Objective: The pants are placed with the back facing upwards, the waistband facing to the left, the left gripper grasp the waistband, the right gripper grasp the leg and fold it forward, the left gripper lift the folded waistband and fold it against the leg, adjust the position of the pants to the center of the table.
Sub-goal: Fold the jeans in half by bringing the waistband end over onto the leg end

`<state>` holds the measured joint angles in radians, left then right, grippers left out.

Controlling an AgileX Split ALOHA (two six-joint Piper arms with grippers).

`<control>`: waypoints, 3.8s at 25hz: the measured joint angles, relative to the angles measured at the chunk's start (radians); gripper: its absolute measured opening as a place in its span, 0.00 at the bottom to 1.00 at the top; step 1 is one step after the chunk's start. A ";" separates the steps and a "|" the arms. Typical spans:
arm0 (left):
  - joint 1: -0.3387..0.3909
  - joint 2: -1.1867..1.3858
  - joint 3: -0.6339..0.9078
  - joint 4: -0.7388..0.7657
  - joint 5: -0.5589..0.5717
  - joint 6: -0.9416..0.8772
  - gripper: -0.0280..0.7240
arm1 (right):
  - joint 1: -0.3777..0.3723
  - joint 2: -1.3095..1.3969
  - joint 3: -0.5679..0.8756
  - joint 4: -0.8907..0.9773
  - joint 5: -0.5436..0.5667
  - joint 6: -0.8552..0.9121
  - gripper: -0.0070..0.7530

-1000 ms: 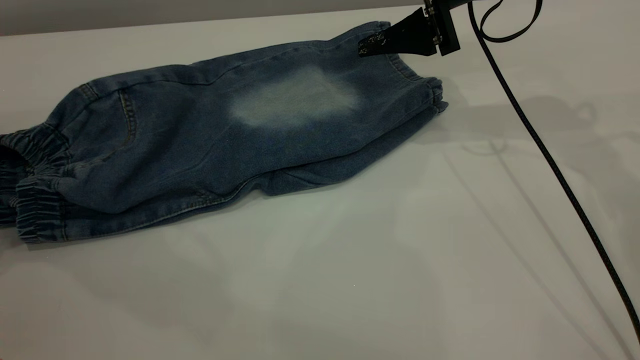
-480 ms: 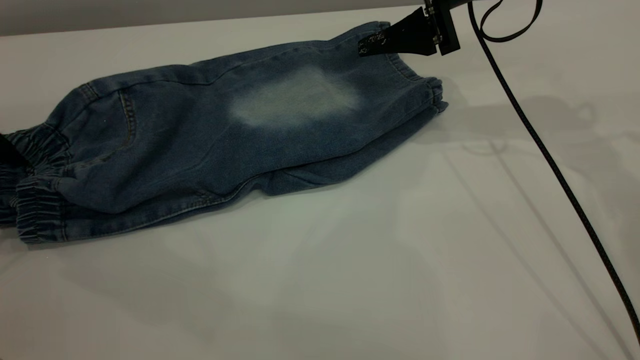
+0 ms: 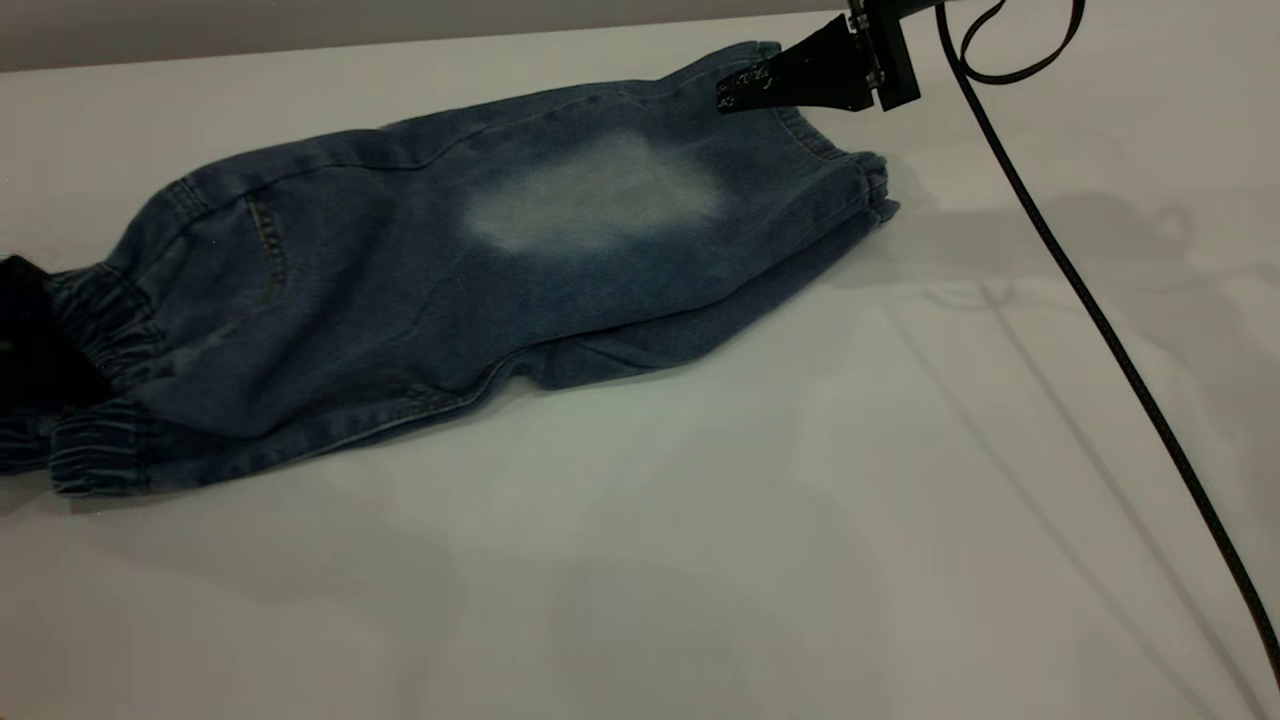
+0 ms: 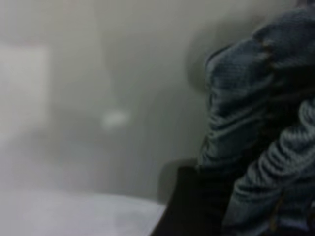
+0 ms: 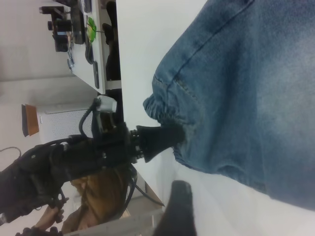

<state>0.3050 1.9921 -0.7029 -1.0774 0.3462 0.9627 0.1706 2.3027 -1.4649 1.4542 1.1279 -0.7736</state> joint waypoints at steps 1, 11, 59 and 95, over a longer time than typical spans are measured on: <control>-0.005 0.003 0.000 -0.031 -0.002 0.027 0.83 | 0.000 0.000 0.000 0.000 0.000 0.000 0.76; -0.012 0.012 0.001 -0.217 -0.024 0.156 0.54 | 0.008 0.000 0.000 -0.012 0.000 0.000 0.76; -0.097 -0.530 0.003 -0.122 0.246 -0.108 0.19 | 0.541 0.335 -0.582 -0.274 -0.281 0.252 0.76; -0.448 -0.396 -0.190 -0.218 0.076 -0.076 0.19 | 0.403 0.394 -0.853 -0.854 -0.008 0.522 0.76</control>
<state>-0.1425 1.5964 -0.8930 -1.2950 0.4218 0.8864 0.5738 2.6969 -2.3179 0.6002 1.1198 -0.2520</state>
